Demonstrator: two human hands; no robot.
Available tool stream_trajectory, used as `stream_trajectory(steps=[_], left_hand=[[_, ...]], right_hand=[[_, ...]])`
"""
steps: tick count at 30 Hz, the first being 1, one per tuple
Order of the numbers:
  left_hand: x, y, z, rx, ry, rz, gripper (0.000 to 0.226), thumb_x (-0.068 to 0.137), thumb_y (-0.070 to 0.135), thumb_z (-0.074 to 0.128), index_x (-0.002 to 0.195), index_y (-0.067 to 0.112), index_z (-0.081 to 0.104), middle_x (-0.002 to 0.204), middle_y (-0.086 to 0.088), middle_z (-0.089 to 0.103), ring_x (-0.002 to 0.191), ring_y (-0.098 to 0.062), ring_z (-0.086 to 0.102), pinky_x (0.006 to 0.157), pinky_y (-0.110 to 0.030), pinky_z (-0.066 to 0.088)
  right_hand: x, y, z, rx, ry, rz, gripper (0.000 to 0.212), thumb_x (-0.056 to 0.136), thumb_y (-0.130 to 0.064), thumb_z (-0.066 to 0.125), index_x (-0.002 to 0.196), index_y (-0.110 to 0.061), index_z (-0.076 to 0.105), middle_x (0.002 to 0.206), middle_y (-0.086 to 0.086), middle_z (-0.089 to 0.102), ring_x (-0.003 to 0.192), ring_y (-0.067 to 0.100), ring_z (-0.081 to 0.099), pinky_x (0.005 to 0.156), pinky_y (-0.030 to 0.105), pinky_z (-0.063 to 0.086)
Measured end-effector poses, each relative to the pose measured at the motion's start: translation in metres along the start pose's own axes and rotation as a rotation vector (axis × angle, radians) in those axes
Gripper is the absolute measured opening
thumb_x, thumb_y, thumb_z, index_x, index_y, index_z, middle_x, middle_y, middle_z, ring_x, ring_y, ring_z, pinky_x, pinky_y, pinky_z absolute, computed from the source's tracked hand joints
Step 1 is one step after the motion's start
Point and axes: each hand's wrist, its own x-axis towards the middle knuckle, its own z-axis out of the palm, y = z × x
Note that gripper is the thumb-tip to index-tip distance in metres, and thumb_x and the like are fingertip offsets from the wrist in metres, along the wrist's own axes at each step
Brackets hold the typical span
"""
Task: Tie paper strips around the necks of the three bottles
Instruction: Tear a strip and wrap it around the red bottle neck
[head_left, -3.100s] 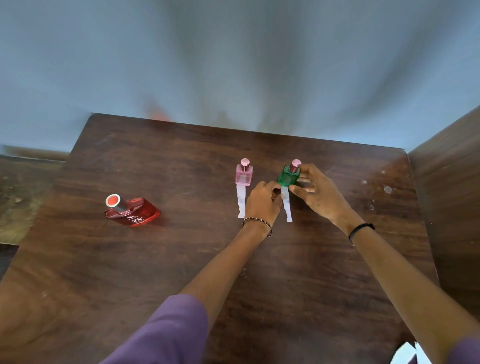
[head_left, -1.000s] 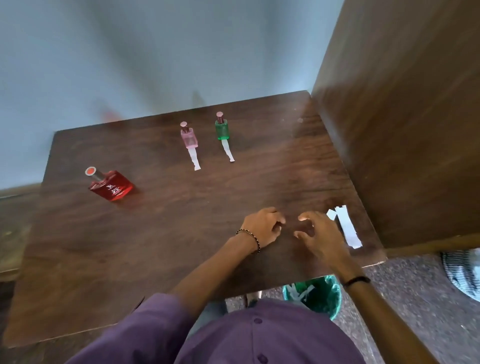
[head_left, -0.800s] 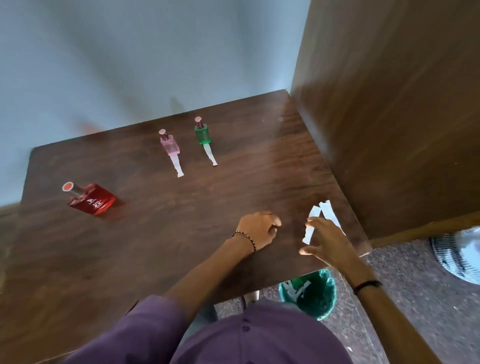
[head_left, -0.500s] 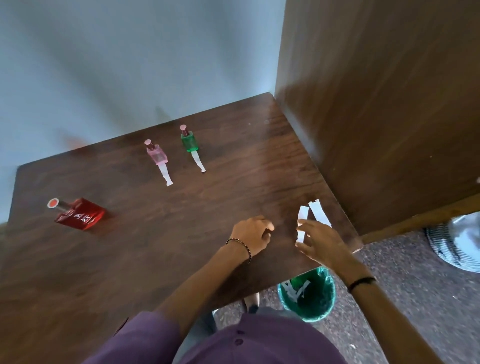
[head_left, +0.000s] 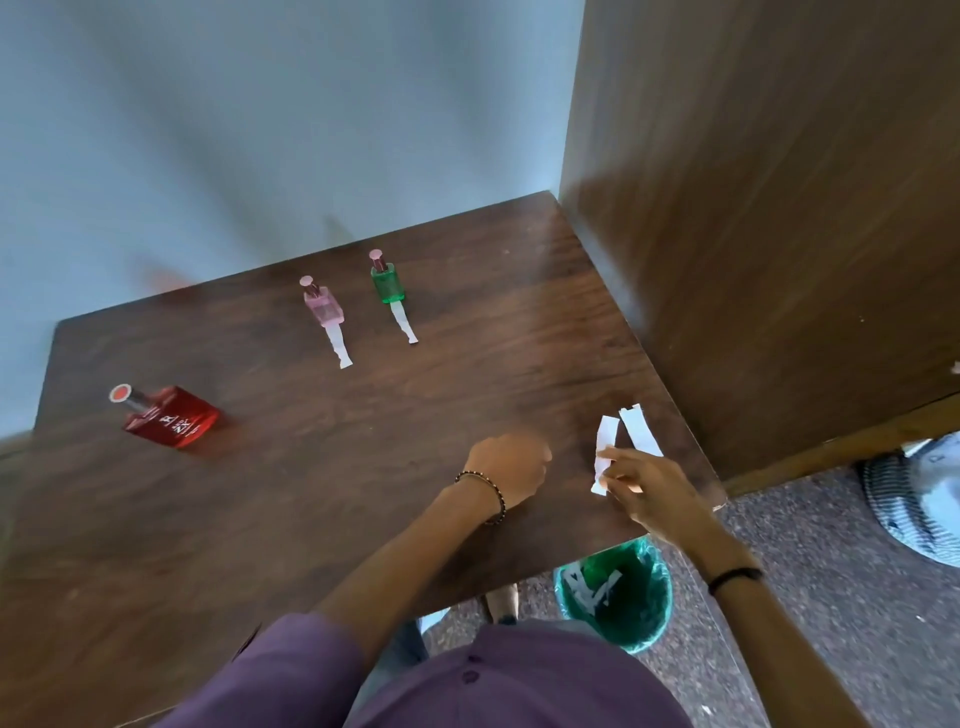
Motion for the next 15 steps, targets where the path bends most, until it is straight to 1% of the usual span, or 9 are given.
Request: stream_trajectory(steps=[1, 3, 4, 6, 8, 10, 12, 14, 15], left_hand=[[0.000, 0.001, 0.000, 0.003, -0.003, 0.003, 0.028, 0.097, 0.028, 0.051, 0.121, 0.027, 0.065, 0.127, 0.004, 0.065, 0.113, -0.026, 0.062, 0.091, -0.036, 0.051], [0.000, 0.003, -0.001, 0.008, -0.015, 0.013, 0.029, 0.098, 0.027, 0.049, 0.123, 0.025, 0.064, 0.128, 0.002, 0.064, 0.114, -0.026, 0.062, 0.090, -0.036, 0.051], [0.000, 0.005, -0.002, 0.009, -0.023, 0.023, 0.030, 0.098, 0.027, 0.048, 0.124, 0.025, 0.063, 0.128, 0.002, 0.064, 0.114, -0.027, 0.062, 0.090, -0.036, 0.050], [0.000, 0.008, -0.002, 0.011, -0.036, 0.048, 0.030, 0.099, 0.026, 0.048, 0.125, 0.024, 0.063, 0.129, 0.001, 0.063, 0.114, -0.027, 0.061, 0.089, -0.036, 0.050], [0.000, 0.012, -0.001, 0.006, -0.034, 0.071, 0.031, 0.099, 0.026, 0.047, 0.125, 0.024, 0.062, 0.129, 0.001, 0.063, 0.114, -0.026, 0.061, 0.088, -0.037, 0.050], [0.000, 0.015, -0.001, -0.012, -0.034, 0.085, 0.031, 0.099, 0.026, 0.047, 0.126, 0.024, 0.062, 0.129, 0.001, 0.062, 0.115, -0.025, 0.061, 0.089, -0.036, 0.050], [0.002, 0.017, 0.002, -0.024, -0.038, 0.103, 0.032, 0.099, 0.026, 0.047, 0.127, 0.024, 0.061, 0.130, 0.002, 0.061, 0.116, -0.025, 0.060, 0.089, -0.036, 0.050], [0.003, 0.019, 0.004, -0.029, -0.041, 0.122, 0.033, 0.098, 0.025, 0.048, 0.129, 0.023, 0.061, 0.131, 0.002, 0.060, 0.117, -0.025, 0.060, 0.088, -0.037, 0.050], [0.003, 0.019, 0.005, -0.031, -0.042, 0.131, 0.034, 0.098, 0.025, 0.048, 0.129, 0.023, 0.060, 0.131, 0.002, 0.060, 0.117, -0.025, 0.060, 0.088, -0.037, 0.050]], right_hand=[[0.000, 0.000, 0.000, 0.026, 0.016, 0.008, 0.010, 0.090, -0.012, 0.074, 0.096, -0.006, 0.079, 0.132, 0.002, 0.069, 0.098, 0.011, 0.071, 0.085, 0.010, 0.046], [0.003, 0.000, -0.002, 0.083, 0.058, 0.017, 0.004, 0.085, -0.010, 0.079, 0.086, -0.007, 0.080, 0.121, 0.002, 0.074, 0.086, 0.004, 0.068, 0.075, -0.002, 0.043], [0.004, 0.000, -0.004, 0.104, 0.077, 0.021, 0.002, 0.083, -0.009, 0.081, 0.083, -0.007, 0.080, 0.116, 0.001, 0.076, 0.081, 0.000, 0.066, 0.071, -0.004, 0.043], [0.006, -0.002, -0.007, 0.149, 0.097, 0.041, 0.001, 0.082, -0.010, 0.082, 0.081, -0.010, 0.081, 0.108, -0.003, 0.077, 0.074, -0.010, 0.065, 0.070, -0.005, 0.043], [0.007, -0.001, -0.009, 0.199, 0.115, 0.057, 0.001, 0.083, -0.014, 0.082, 0.084, -0.014, 0.081, 0.104, -0.007, 0.078, 0.077, -0.020, 0.063, 0.071, -0.005, 0.043], [0.008, -0.002, -0.012, 0.241, 0.110, 0.085, 0.004, 0.087, -0.022, 0.079, 0.090, -0.019, 0.080, 0.099, -0.011, 0.078, 0.076, -0.021, 0.062, 0.072, -0.005, 0.043], [0.008, -0.002, -0.014, 0.288, 0.099, 0.131, 0.008, 0.091, -0.028, 0.074, 0.092, -0.020, 0.076, 0.094, -0.014, 0.076, 0.075, -0.021, 0.063, 0.071, -0.004, 0.044], [0.007, -0.003, -0.015, 0.338, 0.104, 0.173, 0.012, 0.093, -0.030, 0.071, 0.093, -0.019, 0.073, 0.093, -0.013, 0.073, 0.079, -0.013, 0.066, 0.074, 0.003, 0.048], [0.007, -0.003, -0.016, 0.361, 0.112, 0.194, 0.013, 0.094, -0.031, 0.070, 0.093, -0.018, 0.071, 0.093, -0.012, 0.072, 0.082, -0.008, 0.066, 0.077, 0.010, 0.051]])
